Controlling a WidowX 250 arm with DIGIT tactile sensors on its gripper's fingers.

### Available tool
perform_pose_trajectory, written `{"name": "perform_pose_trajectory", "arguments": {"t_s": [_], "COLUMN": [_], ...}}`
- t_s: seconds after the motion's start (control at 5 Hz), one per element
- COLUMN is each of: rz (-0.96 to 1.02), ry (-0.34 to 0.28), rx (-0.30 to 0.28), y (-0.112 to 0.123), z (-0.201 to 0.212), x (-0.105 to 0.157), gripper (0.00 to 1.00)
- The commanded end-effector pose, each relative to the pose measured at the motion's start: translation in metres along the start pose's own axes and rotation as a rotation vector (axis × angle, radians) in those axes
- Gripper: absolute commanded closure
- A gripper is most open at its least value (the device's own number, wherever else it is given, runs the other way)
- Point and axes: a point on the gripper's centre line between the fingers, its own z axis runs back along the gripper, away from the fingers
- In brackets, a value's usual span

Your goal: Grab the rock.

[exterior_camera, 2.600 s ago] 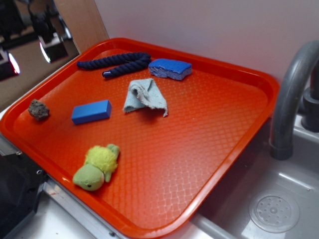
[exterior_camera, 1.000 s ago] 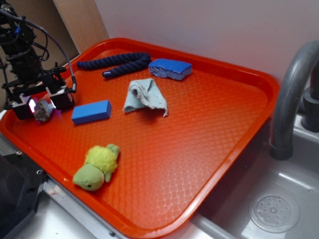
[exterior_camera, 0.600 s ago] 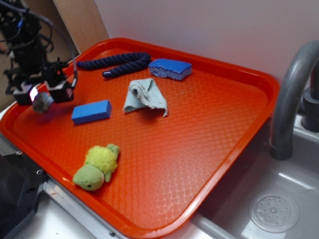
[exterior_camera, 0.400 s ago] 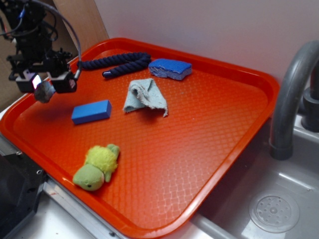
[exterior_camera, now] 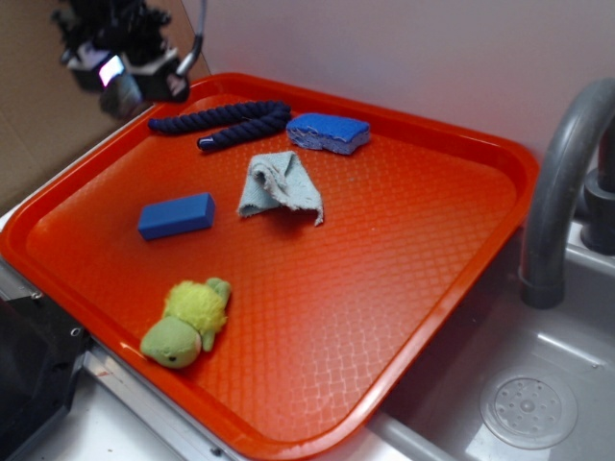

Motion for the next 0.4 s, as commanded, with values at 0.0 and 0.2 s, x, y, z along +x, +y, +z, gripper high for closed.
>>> {"name": "perform_pose_trajectory", "arguments": {"t_s": [0.0,0.2], "rz": [-0.236,-0.242], "ry": [-0.143,-0.150], "rx": [-0.072,-0.113], "y": [-0.0483,-0.0430], "z": [0.0873,0.0927], "x": [-0.0148,-0.0074], "gripper": [1.00,1.00]}}
